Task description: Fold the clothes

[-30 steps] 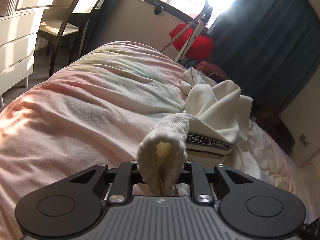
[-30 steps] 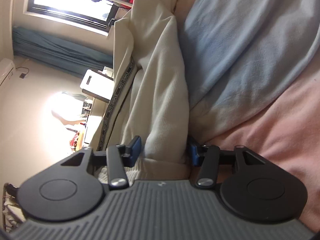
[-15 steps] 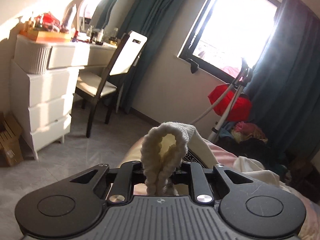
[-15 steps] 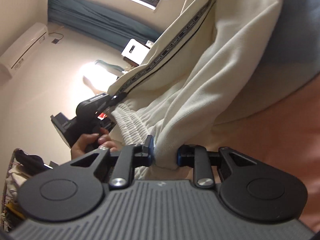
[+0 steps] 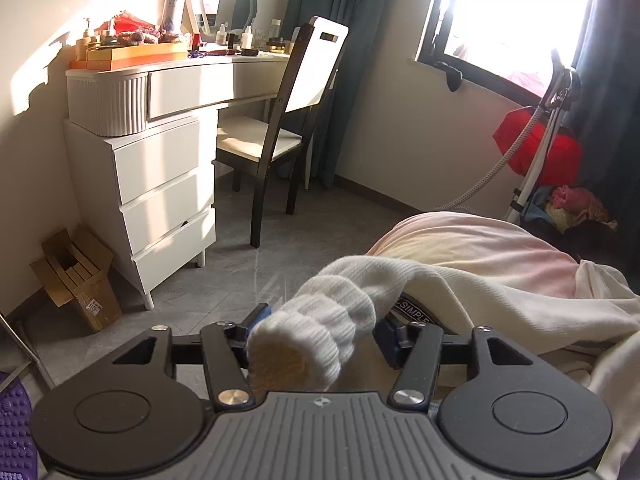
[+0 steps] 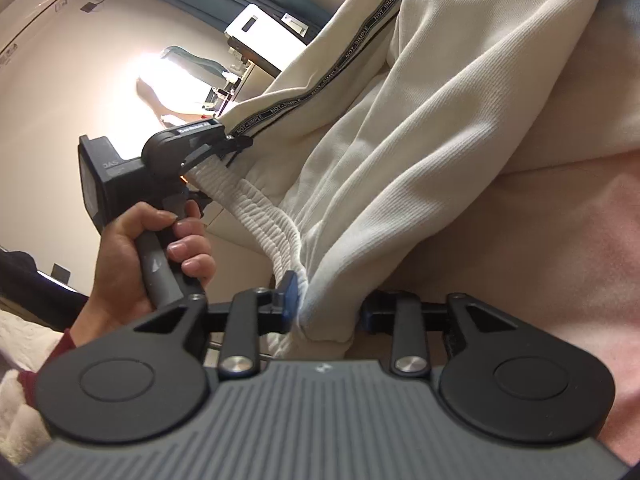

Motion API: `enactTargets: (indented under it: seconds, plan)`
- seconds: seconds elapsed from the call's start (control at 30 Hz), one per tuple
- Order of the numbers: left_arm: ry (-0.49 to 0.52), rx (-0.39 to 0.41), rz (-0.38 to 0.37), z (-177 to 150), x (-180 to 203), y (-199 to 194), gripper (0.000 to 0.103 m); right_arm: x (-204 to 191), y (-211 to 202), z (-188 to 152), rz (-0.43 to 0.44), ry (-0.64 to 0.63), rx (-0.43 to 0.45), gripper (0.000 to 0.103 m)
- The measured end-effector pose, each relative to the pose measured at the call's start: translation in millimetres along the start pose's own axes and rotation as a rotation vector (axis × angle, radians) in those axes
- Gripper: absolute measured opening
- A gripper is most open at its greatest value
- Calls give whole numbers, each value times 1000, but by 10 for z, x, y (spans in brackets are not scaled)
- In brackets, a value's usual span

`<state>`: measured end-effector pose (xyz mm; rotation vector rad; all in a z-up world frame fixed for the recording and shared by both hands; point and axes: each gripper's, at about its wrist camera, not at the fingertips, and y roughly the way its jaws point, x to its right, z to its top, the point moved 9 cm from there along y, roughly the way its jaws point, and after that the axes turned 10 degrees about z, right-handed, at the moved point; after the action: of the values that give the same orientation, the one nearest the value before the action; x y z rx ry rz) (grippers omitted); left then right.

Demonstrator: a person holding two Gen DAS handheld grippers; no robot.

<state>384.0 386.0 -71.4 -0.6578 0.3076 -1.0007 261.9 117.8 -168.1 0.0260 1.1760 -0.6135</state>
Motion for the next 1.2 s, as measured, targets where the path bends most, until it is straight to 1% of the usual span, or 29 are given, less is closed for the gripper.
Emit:
enactTargets:
  seconds: [0.03, 0.07, 0.1, 0.17, 0.2, 0.23, 0.3, 0.37, 0.43, 0.5, 0.53, 0.57, 0.7, 0.77, 0.83, 0.9, 0.97, 1.03, 1.1, 1.2]
  plan:
    - [13, 5, 8, -28, 5, -91, 86, -28, -53, 5, -18, -27, 2, 89]
    - [27, 10, 15, -58, 11, -184, 91, -68, -121, -5, -31, -60, 12, 95]
    - [53, 28, 15, -89, 28, -304, 91, -111, -189, -13, -43, -93, 20, 93]
    - [98, 61, 8, -162, 77, -566, 96, -221, -322, -2, -54, -153, 19, 93]
    - [110, 74, -5, -210, 132, -722, 100, -279, -429, 18, -66, -184, 29, 93]
    - [121, 87, -19, -259, 188, -879, 102, -337, -559, 60, -87, -224, 49, 93]
    - [129, 116, -59, -368, 322, -1222, 103, -487, -814, 209, -136, -315, 111, 93]
    - [123, 149, -112, -491, 480, -1602, 103, -573, -1177, 317, -193, -403, 192, 93]
    - [146, 187, -149, -623, 648, -1965, 103, -660, -1572, 413, -251, -490, 271, 93]
    - [169, 232, -193, -785, 874, -2364, 103, -664, -2110, 459, -308, -565, 329, 93]
    - [168, 251, -222, -874, 987, -2552, 103, -677, -2262, 493, -329, -597, 349, 93]
    - [167, 270, -251, -964, 1100, -2741, 103, -673, -2404, 531, -352, -632, 370, 93]
    - [205, 317, -316, -1363, 1508, -3277, 103, -591, -2875, 657, -441, -741, 424, 93]
    - [238, 359, -327, -1558, 1664, -3477, 103, -525, -3071, 700, -470, -774, 448, 93]
    - [264, 378, -342, -1754, 1777, -3578, 103, -427, -3258, 727, -506, -798, 482, 93]
    - [249, 376, -356, -1937, 1848, -3586, 103, -272, -3418, 714, -525, -802, 522, 93]
    - [230, 366, -376, -2083, 1862, -3511, 103, -66, -3546, 675, -536, -784, 554, 93]
    - [238, 358, -377, -2165, 1831, -3382, 103, 170, -3611, 625, -555, -737, 549, 93]
    - [260, 361, -344, -2224, 1819, -3292, 103, 329, -3635, 620, -555, -676, 526, 93]
    - [263, 346, -328, -2254, 1802, -3207, 103, 376, -3647, 656, -566, -657, 527, 93]
